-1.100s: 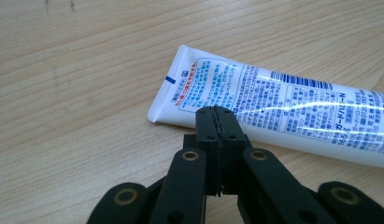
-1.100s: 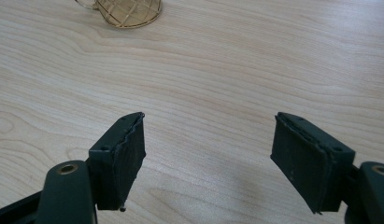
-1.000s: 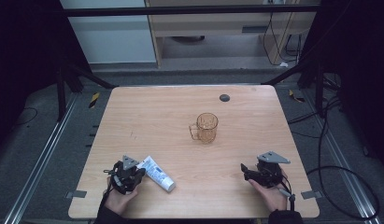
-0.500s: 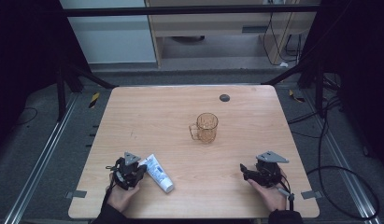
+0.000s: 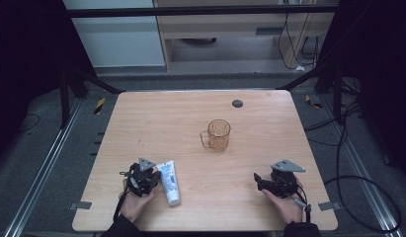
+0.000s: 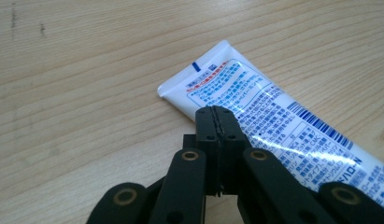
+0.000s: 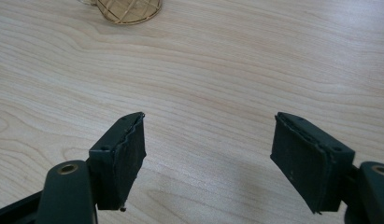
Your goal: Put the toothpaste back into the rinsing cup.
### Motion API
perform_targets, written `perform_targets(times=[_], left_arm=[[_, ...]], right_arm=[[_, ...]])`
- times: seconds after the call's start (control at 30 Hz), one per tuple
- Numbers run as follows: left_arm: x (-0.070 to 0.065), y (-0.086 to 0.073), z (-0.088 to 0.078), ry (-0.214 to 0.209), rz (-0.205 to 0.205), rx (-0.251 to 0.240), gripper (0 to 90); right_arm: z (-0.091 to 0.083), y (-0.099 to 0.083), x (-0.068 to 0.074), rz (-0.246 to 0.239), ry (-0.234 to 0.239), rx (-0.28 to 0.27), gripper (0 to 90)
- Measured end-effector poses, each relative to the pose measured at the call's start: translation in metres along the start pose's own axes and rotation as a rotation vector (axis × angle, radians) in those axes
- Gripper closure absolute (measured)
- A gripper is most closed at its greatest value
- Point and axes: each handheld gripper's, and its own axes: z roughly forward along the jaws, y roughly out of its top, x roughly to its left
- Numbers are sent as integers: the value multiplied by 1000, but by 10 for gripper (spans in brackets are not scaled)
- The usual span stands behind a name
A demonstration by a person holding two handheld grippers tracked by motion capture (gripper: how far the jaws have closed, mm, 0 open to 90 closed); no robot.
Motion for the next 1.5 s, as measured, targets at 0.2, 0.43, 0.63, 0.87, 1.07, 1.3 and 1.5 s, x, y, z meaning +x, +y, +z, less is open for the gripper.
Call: perform_targets(times=[0.2, 0.43, 0.63, 0.87, 1.07, 1.3, 1.5], left_arm=[[-6, 4, 3, -16, 7, -1, 888], [-12, 7, 4, -37, 30, -1, 888], [-16, 9, 5, -56, 51, 1, 888], [-21, 10, 4, -68, 74, 1, 888], [-25, 10, 4, -76, 93, -4, 888], [-24, 12, 1, -88, 101, -15, 875], [-12, 21, -16, -91, 71, -56, 757]], right_arm=[[1, 0, 0, -4, 1, 2, 258], [1, 0, 0, -1, -5, 10, 258], [1, -1, -1, 5, -4, 10, 258], [3, -1, -1, -4, -5, 13, 259], [3, -1, -1, -1, -6, 14, 259], [2, -1, -2, -5, -6, 11, 259], [0, -1, -4, 12, -5, 5, 260]])
